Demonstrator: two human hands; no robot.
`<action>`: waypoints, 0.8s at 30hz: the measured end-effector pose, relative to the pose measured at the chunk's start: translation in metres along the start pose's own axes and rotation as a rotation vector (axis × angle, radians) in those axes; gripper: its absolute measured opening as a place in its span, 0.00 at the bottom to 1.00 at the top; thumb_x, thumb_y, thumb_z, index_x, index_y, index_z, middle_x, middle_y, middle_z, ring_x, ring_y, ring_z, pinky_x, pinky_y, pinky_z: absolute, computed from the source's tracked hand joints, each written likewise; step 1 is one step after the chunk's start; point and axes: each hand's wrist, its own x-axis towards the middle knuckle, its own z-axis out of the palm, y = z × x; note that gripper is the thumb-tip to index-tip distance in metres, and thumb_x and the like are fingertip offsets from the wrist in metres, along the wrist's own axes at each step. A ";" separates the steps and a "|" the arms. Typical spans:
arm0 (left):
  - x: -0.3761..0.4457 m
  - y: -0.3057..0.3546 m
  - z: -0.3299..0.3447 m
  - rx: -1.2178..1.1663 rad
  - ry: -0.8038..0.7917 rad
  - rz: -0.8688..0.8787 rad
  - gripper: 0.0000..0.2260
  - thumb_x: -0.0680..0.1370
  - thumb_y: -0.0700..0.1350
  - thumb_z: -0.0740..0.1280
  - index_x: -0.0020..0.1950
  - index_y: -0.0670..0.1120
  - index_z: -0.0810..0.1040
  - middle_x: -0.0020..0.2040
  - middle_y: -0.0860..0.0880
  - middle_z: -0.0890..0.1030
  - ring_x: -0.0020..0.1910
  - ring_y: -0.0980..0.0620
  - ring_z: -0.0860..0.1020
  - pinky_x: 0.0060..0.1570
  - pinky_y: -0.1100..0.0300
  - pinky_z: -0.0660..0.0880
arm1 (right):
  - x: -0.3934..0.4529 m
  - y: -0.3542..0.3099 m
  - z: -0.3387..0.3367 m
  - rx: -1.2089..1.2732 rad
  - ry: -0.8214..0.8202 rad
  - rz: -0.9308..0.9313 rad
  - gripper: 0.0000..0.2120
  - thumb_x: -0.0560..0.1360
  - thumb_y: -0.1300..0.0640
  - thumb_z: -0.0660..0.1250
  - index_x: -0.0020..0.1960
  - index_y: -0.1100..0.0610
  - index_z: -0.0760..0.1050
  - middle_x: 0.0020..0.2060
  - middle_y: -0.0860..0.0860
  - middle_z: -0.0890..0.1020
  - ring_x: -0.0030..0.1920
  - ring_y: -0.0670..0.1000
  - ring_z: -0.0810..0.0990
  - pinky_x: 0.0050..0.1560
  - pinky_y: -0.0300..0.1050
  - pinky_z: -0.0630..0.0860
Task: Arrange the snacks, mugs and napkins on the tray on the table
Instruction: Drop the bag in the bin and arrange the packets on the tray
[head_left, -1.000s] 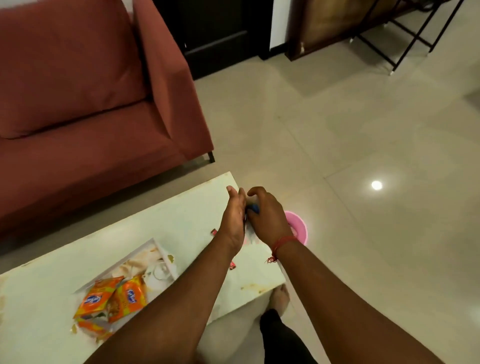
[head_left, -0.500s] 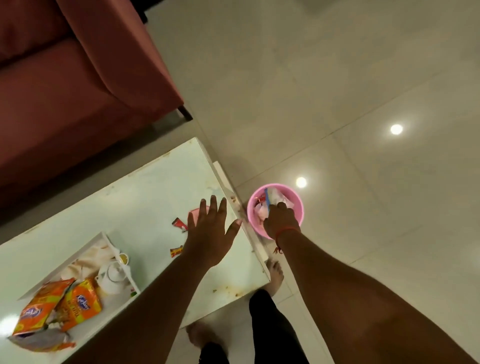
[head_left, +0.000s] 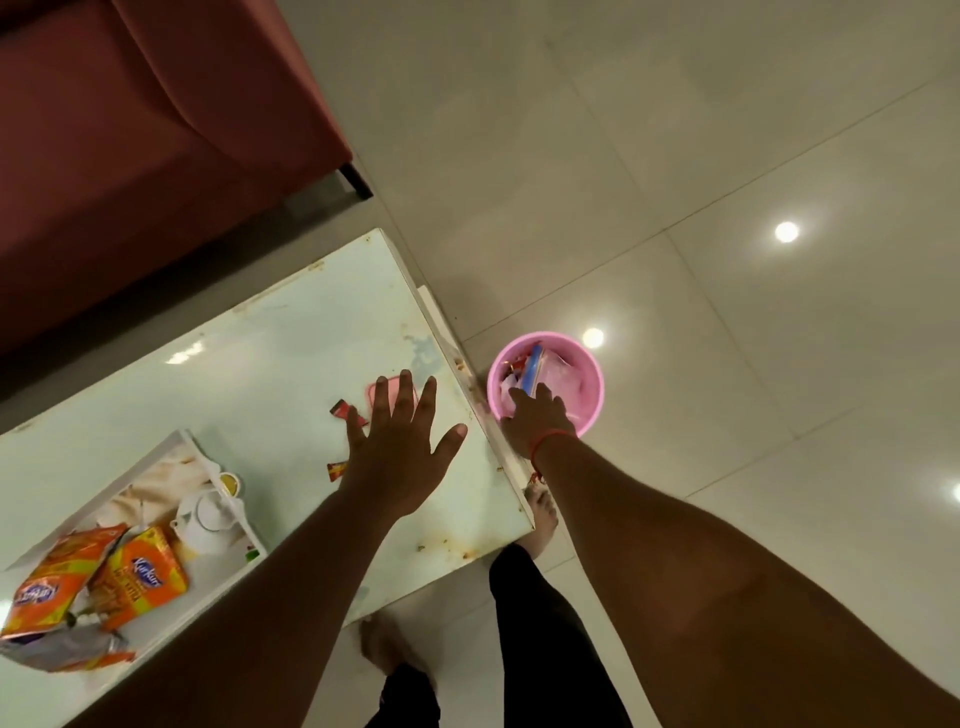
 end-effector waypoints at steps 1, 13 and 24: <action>-0.006 -0.003 -0.005 0.001 0.008 -0.003 0.39 0.72 0.70 0.37 0.80 0.53 0.47 0.81 0.46 0.50 0.80 0.41 0.48 0.73 0.34 0.53 | -0.011 -0.006 -0.004 -0.012 0.015 -0.017 0.25 0.81 0.47 0.56 0.77 0.48 0.57 0.77 0.57 0.56 0.74 0.64 0.60 0.69 0.65 0.66; -0.156 -0.140 -0.052 -0.084 0.182 -0.078 0.38 0.72 0.72 0.32 0.79 0.57 0.40 0.81 0.49 0.42 0.79 0.43 0.39 0.74 0.35 0.43 | -0.212 -0.164 0.015 -0.210 0.242 -0.272 0.36 0.78 0.34 0.54 0.80 0.45 0.45 0.80 0.54 0.45 0.79 0.63 0.44 0.75 0.66 0.49; -0.360 -0.360 -0.011 -0.182 0.299 -0.309 0.40 0.71 0.72 0.32 0.80 0.57 0.43 0.82 0.48 0.44 0.80 0.41 0.42 0.73 0.32 0.43 | -0.368 -0.345 0.146 -0.376 0.307 -0.461 0.38 0.75 0.28 0.51 0.79 0.42 0.45 0.80 0.51 0.42 0.79 0.61 0.40 0.74 0.67 0.45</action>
